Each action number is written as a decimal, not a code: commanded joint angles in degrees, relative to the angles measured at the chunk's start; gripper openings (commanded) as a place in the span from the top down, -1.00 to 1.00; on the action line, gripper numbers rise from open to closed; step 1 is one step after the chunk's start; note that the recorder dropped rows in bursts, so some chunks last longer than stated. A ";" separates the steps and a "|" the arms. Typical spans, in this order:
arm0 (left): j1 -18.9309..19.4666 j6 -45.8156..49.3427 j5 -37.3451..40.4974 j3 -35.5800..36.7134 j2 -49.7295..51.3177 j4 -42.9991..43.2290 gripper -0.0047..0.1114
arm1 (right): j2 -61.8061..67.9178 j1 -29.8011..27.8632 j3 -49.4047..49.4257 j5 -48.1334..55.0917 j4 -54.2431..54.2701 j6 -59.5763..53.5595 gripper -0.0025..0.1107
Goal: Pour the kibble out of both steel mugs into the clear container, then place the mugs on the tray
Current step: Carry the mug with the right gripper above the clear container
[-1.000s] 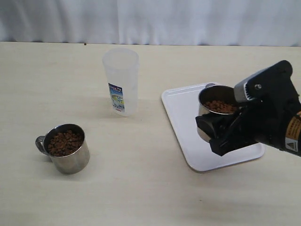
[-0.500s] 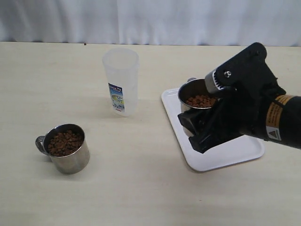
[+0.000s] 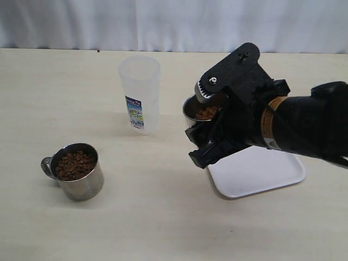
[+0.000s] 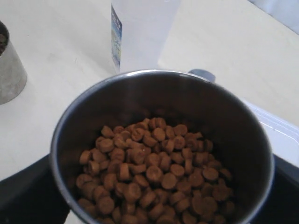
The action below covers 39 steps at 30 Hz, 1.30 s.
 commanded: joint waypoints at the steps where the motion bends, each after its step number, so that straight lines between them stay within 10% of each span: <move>1: -0.48 -0.12 -0.68 0.14 -0.16 0.11 0.92 | 1.51 0.15 -1.16 -0.26 -9.37 8.62 0.87; 39: -0.48 -0.12 -0.68 0.14 -0.16 0.11 0.92 | 17.00 -0.13 -10.84 3.39 -27.58 8.59 0.87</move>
